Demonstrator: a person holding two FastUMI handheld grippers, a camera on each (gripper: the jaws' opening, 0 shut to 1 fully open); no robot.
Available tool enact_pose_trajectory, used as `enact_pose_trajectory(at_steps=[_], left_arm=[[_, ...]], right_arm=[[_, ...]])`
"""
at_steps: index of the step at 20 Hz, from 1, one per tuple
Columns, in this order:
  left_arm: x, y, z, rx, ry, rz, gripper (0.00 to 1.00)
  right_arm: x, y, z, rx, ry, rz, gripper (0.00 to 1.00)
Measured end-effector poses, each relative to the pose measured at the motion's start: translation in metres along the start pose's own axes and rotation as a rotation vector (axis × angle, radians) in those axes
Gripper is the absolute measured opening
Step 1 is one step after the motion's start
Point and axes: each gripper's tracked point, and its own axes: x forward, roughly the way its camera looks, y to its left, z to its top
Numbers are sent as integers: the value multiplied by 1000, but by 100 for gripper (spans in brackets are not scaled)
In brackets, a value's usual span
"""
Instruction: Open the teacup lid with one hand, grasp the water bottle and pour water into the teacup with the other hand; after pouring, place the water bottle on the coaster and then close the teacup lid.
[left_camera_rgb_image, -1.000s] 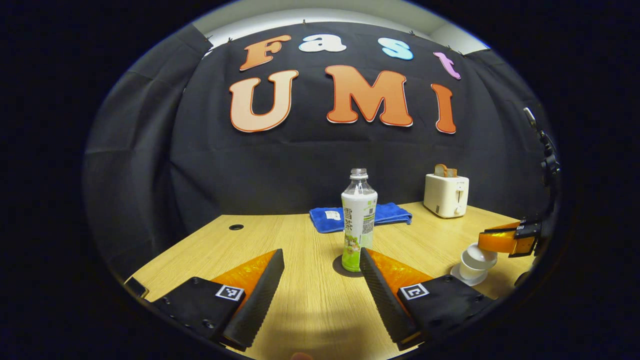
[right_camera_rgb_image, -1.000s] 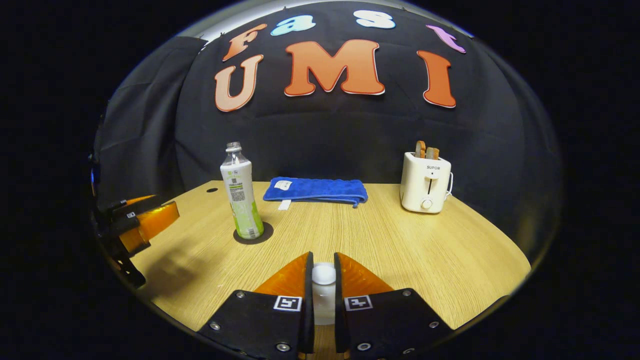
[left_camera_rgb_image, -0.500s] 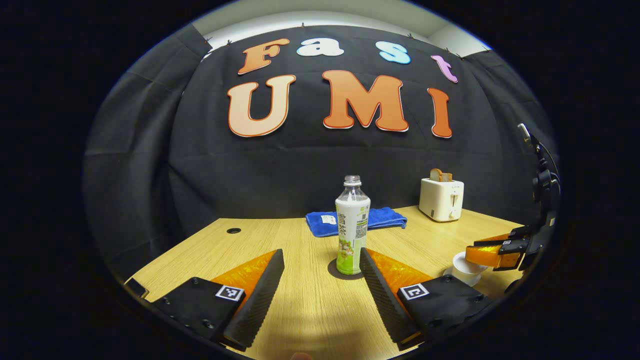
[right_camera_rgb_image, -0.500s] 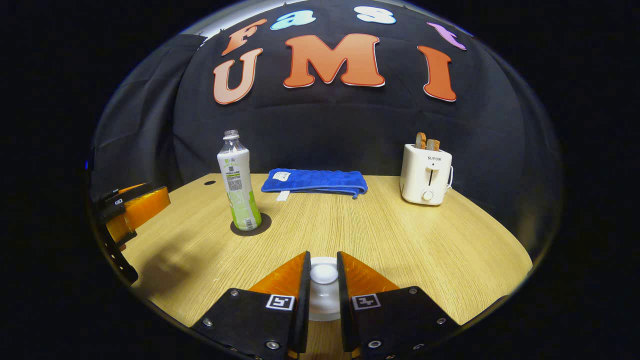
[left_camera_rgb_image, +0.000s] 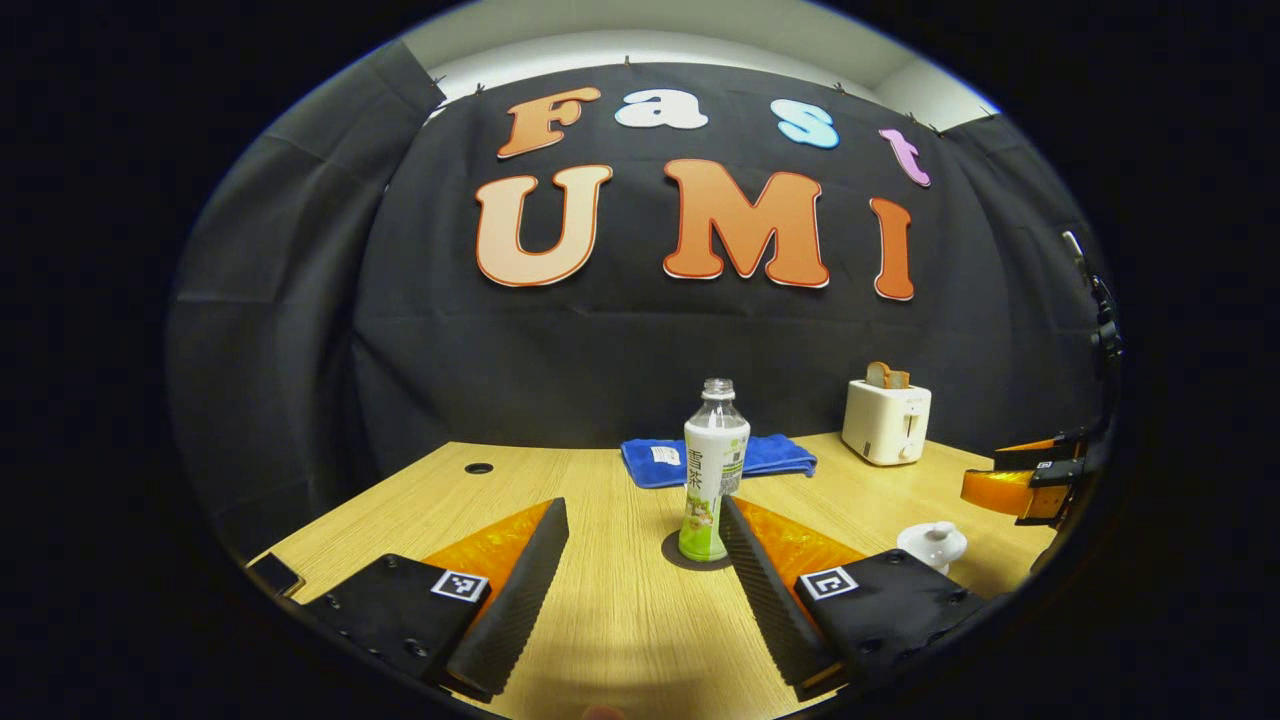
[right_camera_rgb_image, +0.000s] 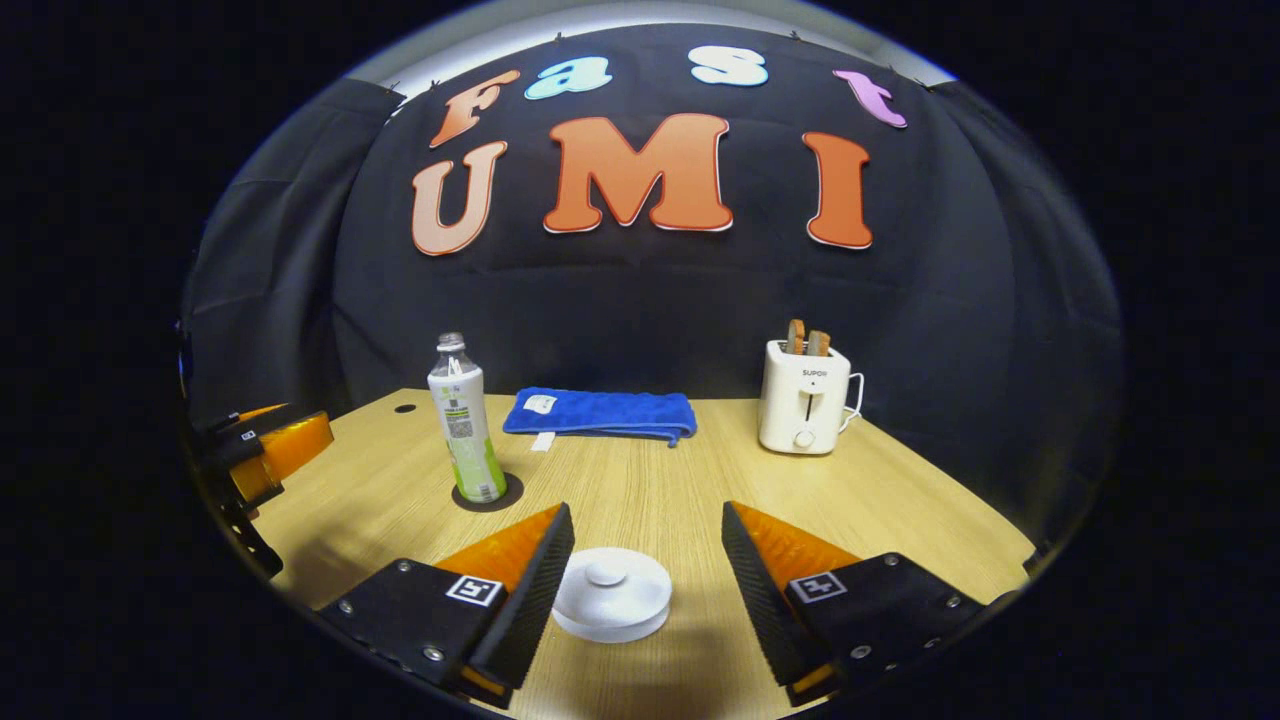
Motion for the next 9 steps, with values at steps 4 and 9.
enact_pose_trajectory(at_steps=[4,9], left_arm=[[-10,2,6,-10,-14,6,97],[-17,4,18,-10,-24,13,94]], right_arm=[[-14,-6,1,0,-22,-37,97],[-21,-8,6,2,-46,-26,97]])
